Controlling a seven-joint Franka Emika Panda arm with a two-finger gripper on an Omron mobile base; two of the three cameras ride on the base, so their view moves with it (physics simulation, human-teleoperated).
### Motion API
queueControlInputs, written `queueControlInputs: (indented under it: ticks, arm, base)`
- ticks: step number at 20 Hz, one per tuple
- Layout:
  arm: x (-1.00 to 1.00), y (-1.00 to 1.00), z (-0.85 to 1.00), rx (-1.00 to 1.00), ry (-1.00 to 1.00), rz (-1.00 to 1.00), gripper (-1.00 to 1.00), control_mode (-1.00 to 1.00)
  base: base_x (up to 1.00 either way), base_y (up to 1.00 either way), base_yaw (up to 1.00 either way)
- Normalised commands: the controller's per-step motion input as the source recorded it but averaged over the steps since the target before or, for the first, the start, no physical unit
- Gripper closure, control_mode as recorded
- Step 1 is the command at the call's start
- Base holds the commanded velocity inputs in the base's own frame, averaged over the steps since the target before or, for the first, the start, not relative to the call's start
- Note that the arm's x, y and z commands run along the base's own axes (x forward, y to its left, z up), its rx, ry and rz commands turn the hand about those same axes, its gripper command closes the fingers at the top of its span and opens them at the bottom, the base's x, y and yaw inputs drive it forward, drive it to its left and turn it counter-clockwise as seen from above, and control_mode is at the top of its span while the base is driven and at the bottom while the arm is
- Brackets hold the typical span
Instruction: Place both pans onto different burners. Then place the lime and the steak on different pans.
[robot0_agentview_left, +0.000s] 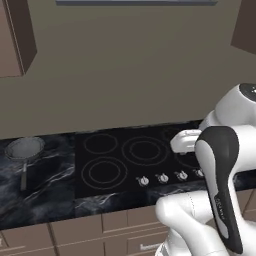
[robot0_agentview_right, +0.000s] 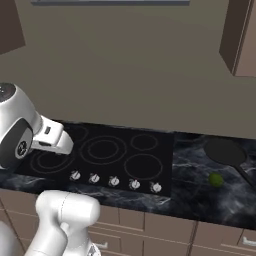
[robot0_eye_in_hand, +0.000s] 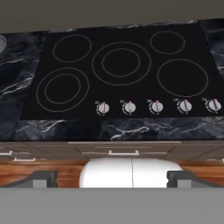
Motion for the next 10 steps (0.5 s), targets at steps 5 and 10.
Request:
queueControlInputs:
  ticks: [5,10]
  arm:
    - [0.00,0.00,0.00,0.00,0.00,0.00,-1.00,1.00]
    - [0.00,0.00,0.00,0.00,0.00,0.00,-1.00,1.00]
  base:
    - [0.00,0.76,0.00]
    - [0.00,0.83,0.00]
